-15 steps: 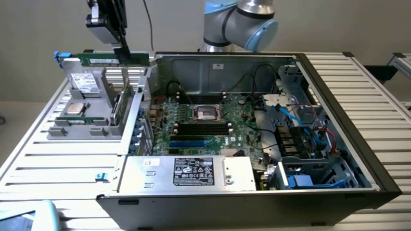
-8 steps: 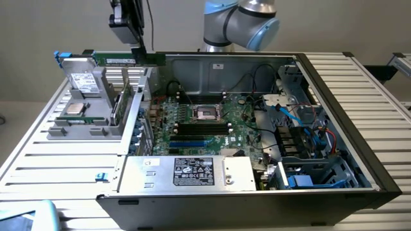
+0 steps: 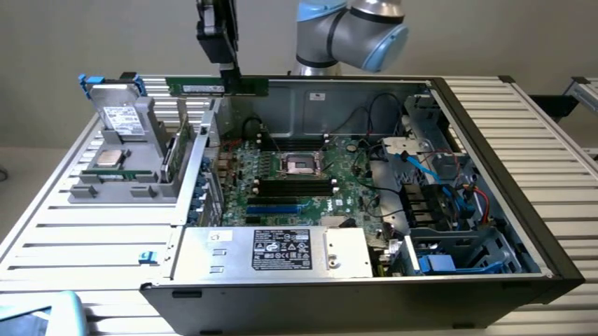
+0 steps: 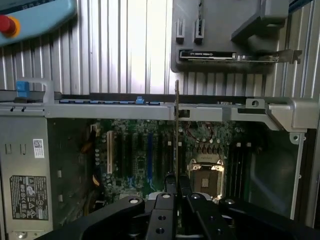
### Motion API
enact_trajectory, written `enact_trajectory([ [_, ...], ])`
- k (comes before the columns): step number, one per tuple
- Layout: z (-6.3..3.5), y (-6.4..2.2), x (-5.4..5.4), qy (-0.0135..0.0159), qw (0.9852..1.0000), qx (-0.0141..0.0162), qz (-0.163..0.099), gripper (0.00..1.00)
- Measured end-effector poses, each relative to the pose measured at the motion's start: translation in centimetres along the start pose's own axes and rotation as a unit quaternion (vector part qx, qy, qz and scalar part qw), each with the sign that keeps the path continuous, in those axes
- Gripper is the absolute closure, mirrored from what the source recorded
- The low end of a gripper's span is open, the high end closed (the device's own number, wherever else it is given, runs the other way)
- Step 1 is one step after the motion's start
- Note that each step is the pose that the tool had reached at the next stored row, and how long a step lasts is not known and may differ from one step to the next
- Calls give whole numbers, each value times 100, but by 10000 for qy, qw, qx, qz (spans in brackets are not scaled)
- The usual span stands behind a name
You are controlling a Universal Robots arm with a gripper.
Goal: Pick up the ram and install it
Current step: 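Pick up the ram and move it above insertion slot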
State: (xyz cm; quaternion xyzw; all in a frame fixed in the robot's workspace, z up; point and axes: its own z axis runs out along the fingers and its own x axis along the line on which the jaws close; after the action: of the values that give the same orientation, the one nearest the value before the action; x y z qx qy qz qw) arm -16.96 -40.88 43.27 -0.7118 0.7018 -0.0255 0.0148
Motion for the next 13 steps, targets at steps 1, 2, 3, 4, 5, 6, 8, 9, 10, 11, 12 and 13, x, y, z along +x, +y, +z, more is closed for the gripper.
enact_trajectory([
  [1, 3, -45, 1, 0, 10000, 0, 0, 86],
  [2, 6, -88, 1, 0, 10000, 0, 0, 86],
  [3, 11, -133, 2, -1, 10000, 0, 1, 86],
  [4, 17, -182, 2, 0, 10000, 0, 0, 86],
  [5, 24, -225, 2, 0, 10000, 0, 0, 86],
  [6, 31, -270, 0, 0, 10000, 0, 0, 86],
  [8, 44, -359, -10, 1, 10000, 0, 0, 86],
  [9, 50, -403, -18, 3, 10000, 0, 0, 86],
  [10, 55, -441, -29, 6, 10000, 0, 0, 86],
  [11, 59, -476, -40, 11, 10000, 0, 0, 86],
  [12, 63, -513, -54, 16, 10000, 0, -1, 86],
  [13, 65, -544, -69, 24, 10000, 0, -1, 86],
])
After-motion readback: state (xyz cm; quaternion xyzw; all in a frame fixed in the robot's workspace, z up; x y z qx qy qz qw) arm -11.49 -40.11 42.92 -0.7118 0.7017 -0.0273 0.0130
